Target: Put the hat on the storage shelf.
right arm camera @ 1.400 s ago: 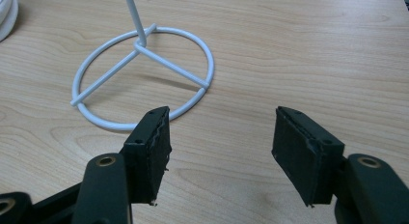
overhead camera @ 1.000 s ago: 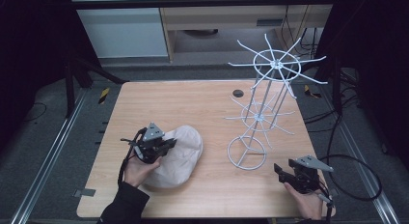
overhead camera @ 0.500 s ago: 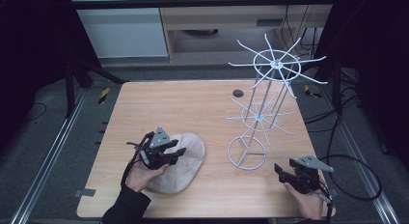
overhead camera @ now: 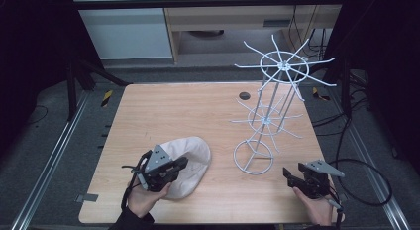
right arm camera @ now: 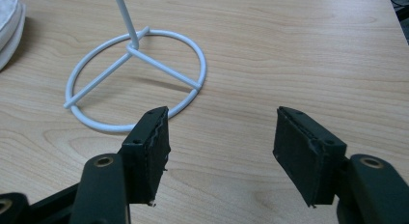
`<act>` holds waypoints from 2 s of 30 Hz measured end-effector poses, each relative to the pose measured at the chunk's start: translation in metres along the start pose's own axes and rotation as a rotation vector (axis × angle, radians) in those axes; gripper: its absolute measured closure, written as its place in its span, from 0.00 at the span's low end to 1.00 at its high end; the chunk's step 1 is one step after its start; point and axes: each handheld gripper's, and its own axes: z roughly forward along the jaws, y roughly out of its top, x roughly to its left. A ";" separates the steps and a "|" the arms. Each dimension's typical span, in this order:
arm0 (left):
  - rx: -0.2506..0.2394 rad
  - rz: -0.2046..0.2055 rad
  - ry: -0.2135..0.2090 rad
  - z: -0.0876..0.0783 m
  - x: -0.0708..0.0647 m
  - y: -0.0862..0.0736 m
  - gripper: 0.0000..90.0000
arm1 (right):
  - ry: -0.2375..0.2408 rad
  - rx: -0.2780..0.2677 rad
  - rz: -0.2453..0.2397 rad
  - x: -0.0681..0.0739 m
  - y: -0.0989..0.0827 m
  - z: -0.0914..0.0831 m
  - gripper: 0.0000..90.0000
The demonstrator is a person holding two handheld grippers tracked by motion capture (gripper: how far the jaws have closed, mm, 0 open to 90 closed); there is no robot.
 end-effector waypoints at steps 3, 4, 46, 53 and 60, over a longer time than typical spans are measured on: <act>0.054 -0.013 -0.007 0.011 -0.005 -0.012 0.99 | 0.000 0.001 -0.001 0.000 0.000 0.000 0.42; 0.073 -0.013 -0.014 0.013 -0.006 -0.015 0.99 | 0.001 0.001 -0.001 0.000 0.000 0.000 0.42; 0.233 -0.159 0.176 -0.018 0.054 -0.083 0.99 | -0.005 -0.004 0.002 -0.002 -0.001 -0.001 0.41; 0.231 -0.184 0.234 -0.019 0.071 -0.087 0.99 | -0.011 -0.011 -0.009 -0.002 -0.002 0.000 0.39; 0.221 -0.207 0.303 -0.020 0.088 -0.091 0.99 | -0.007 -0.012 -0.004 -0.001 -0.002 0.000 0.39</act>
